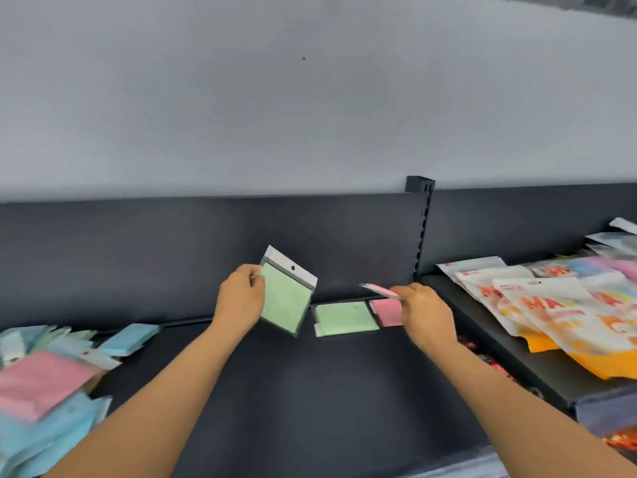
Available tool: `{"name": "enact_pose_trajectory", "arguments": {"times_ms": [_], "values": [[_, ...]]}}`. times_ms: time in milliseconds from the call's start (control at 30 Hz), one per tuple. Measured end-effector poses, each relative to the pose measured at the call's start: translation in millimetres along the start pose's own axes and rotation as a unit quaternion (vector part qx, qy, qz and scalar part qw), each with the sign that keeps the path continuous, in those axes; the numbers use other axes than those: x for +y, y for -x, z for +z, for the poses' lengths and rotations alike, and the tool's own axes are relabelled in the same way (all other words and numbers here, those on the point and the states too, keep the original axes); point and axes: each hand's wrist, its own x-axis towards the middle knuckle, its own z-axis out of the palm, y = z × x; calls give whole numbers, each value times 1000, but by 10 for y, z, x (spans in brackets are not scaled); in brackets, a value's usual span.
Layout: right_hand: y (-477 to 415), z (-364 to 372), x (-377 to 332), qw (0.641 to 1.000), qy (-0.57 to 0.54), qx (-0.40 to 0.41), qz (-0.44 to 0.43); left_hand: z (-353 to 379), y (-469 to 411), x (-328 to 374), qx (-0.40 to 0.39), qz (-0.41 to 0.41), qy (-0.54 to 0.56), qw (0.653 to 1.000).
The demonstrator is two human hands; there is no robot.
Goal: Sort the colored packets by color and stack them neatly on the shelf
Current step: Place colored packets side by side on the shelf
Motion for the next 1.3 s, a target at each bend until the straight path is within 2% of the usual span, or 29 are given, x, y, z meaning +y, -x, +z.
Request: {"name": "enact_pose_trajectory", "arguments": {"times_ms": [100, 233, 333, 400, 467, 700, 833, 900, 967, 1000, 1067, 1100, 1133, 1200, 1233, 1267, 1300], "values": [[-89, 1, 327, 1000, -13, -21, 8, 353, 7, 121, 6, -43, 41, 998], [-230, 129, 572, 998, -12, -8, -66, 652, 13, 185, 5, -118, 97, 988], [-234, 194, 579, 991, 10, -59, -117, 738, 5, 158, 2, -158, 119, 980], [-218, 223, 564, 985, 21, -145, -93, 757, -2, 139, -3, -170, 130, 977], [-226, 234, 566, 978, 8, -198, -65, 776, -9, 146, -17, -180, 151, 972], [-307, 256, 609, 966, -42, -253, -34, 1004, -28, 176, -59, -199, 188, 960], [-311, 292, 605, 967, -53, -246, -28, 1175, -39, 58, -72, -165, 79, 981], [-296, 288, 587, 968, -56, -245, -23, 1233, -4, 10, -103, -117, -53, 986], [-286, 279, 582, 967, -55, -246, -21, 1276, 75, -46, -123, -53, -252, 959], [-286, 272, 581, 967, -55, -246, -21, 1275, 131, -47, -100, -18, -322, 941], [-285, 269, 575, 967, -55, -248, -20, 1268, 196, -47, -35, 88, -342, 935], [-292, 267, 568, 967, -54, -250, -19, 1267, 215, -42, -38, 146, -319, 936], [-298, 263, 562, 966, -53, -252, -18, 1264, 224, -26, -80, 199, -319, 923], [-310, 252, 548, 966, -52, -254, -14, 1280, 241, 13, -207, 267, -384, 859], [-313, 251, 544, 966, -53, -254, -11, 1298, 249, 6, -258, 263, -420, 829], [-308, 250, 542, 966, -54, -254, -9, 1312, 243, -4, -286, 239, -441, 816], [-303, 250, 541, 966, -55, -253, -8, 1321, 228, -12, -299, 205, -442, 820]]}}
